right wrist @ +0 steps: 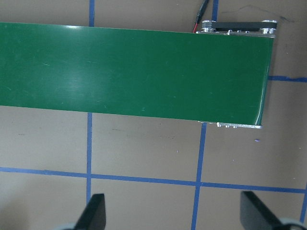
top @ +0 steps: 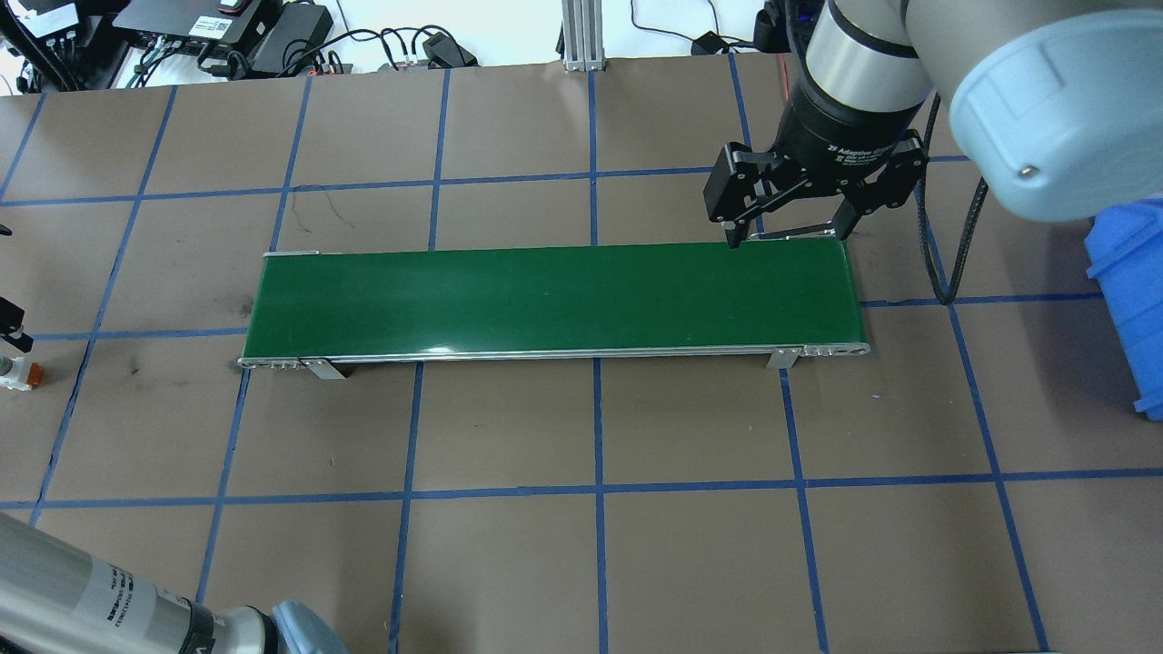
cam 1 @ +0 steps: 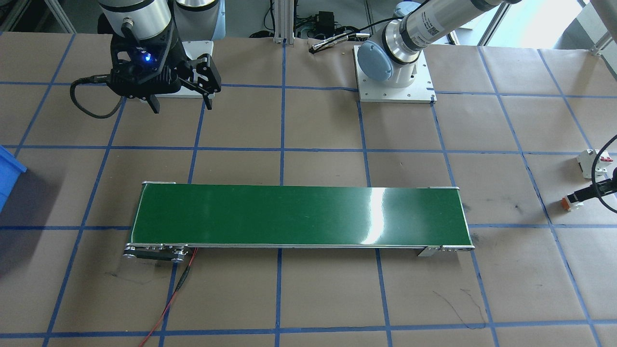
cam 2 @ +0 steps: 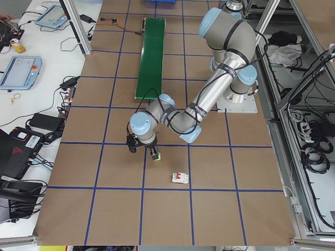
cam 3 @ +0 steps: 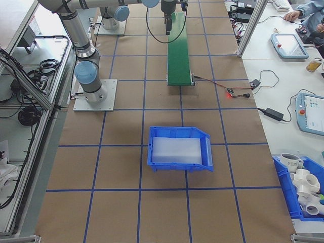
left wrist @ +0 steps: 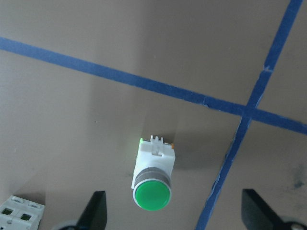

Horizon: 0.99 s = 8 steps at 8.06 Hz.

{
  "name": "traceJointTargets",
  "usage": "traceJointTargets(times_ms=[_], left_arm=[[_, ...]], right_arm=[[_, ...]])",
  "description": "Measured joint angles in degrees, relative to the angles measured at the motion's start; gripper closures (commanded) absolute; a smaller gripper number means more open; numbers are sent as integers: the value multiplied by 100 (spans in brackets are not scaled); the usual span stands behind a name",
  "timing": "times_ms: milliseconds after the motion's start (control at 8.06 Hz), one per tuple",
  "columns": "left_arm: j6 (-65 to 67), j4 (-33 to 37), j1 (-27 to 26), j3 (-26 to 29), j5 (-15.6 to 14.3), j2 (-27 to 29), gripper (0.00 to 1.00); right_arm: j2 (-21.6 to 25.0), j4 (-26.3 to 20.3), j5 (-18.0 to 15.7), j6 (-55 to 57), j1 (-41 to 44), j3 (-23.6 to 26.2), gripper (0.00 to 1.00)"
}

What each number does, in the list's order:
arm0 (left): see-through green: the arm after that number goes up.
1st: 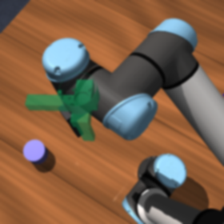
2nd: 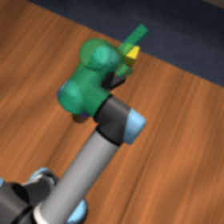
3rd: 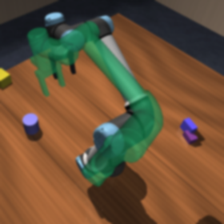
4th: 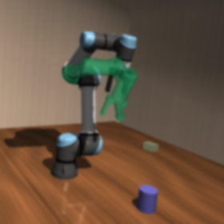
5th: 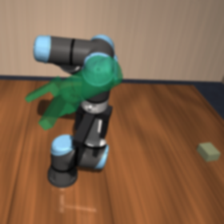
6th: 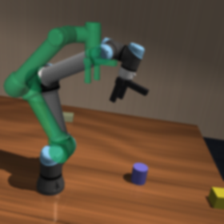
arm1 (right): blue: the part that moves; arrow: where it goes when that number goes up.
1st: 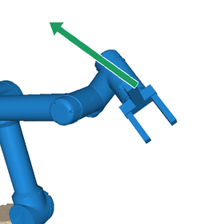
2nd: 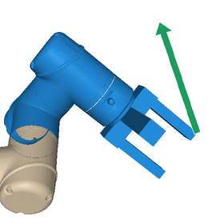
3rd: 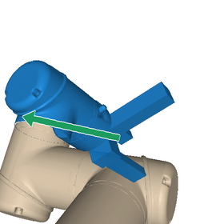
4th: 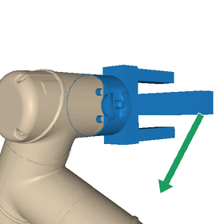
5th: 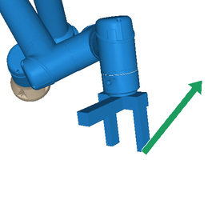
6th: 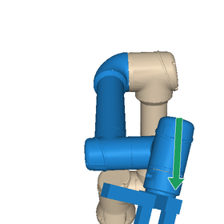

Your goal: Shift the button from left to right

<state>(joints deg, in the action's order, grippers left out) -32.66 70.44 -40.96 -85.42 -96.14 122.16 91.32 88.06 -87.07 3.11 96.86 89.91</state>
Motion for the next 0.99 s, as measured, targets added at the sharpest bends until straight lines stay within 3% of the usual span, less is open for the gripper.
traceJointTargets(times_ms=[745, 869, 993], left_arm=[[-344, -338, 0, -17, -273, 348, 0], [-421, -339, 0, -18, -278, 374, 13], [-605, -339, 0, -18, -278, 396, 48]], right_arm=[[0, 0, -3, 1, 0, 0, 0], [0, 0, -3, 3, 0, 0, 0], [0, 0, -3, 1, 0, 0, 0]])
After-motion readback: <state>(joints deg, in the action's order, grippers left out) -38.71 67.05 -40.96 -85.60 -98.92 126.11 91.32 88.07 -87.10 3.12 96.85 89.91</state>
